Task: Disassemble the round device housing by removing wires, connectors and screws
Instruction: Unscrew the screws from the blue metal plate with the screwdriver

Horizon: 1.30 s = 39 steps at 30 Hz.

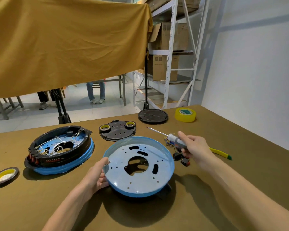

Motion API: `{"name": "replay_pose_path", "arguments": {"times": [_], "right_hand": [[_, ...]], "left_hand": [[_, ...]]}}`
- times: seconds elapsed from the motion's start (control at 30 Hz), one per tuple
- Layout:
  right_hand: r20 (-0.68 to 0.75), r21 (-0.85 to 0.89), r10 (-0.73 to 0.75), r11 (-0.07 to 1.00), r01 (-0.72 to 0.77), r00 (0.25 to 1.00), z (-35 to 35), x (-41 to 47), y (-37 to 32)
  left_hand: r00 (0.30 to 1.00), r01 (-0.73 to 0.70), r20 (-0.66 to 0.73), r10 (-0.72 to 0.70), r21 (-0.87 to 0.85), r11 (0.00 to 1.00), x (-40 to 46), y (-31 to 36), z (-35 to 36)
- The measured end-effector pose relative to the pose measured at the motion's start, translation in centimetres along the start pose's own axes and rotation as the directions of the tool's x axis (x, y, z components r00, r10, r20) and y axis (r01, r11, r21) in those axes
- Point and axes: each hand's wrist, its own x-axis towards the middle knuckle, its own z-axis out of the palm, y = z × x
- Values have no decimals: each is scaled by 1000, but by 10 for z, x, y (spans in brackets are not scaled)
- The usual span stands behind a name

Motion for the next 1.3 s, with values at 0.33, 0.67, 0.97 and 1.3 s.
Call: {"name": "replay_pose_path", "arguments": {"times": [0.33,0.67,0.97,1.3], "right_hand": [[92,-542,-344,770,336,935,21,-12,90],[33,-649,-313,715,258,949,12,0,61],[301,-468,-512,656,593,804,74,-26,6],[608,-420,-405,565,710,683,158,-39,14]], "left_hand": [[999,-40,-18,38,-84,996,-12,-5,-5],[998,18,61,-10,-139,990,-3,-5,-14],[981,62,188,-49,-64,996,4,-5,-22],[954,34,296,-40,24,999,-1,-16,-15]]}}
